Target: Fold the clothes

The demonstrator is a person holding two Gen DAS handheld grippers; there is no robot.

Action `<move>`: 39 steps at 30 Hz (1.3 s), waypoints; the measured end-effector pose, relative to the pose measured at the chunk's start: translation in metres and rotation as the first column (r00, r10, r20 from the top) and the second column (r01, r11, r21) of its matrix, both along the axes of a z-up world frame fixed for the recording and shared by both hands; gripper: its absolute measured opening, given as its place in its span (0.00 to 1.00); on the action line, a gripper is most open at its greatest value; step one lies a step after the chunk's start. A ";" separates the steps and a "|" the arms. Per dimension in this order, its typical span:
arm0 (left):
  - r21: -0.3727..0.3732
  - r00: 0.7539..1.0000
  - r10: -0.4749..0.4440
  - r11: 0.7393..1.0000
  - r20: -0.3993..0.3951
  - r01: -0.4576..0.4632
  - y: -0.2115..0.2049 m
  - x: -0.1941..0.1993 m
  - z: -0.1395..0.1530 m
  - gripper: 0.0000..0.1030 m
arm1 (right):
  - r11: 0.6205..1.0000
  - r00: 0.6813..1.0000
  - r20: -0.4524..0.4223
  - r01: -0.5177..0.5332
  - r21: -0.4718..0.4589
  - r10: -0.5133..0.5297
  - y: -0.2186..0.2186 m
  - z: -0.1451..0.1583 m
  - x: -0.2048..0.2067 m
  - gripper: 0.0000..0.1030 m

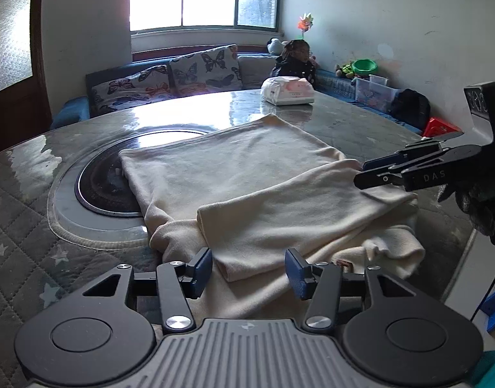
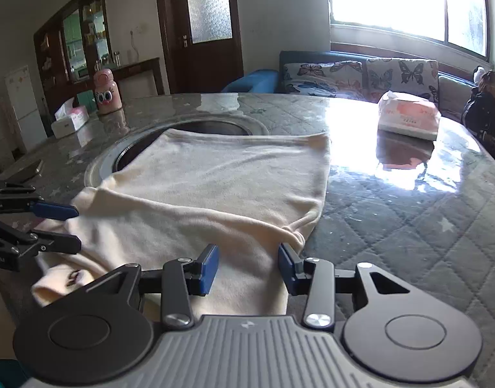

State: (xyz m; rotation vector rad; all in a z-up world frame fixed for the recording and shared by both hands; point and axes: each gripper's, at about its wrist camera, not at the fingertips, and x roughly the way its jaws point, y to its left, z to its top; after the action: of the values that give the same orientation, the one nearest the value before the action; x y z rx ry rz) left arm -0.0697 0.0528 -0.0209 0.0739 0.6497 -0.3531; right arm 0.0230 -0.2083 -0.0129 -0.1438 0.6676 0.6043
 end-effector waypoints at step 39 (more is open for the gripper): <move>0.042 0.980 -0.180 0.983 0.085 0.176 -0.007 0.005 0.009 0.12 | 0.930 0.935 0.116 -0.309 -0.197 0.335 0.027 0.004 -0.057 0.34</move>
State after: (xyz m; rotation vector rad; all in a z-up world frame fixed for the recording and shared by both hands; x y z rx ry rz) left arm -0.0646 0.0453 -0.0122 0.1806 0.5629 -0.5086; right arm -0.0345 -0.1814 -0.0087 -0.4669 0.5554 0.8426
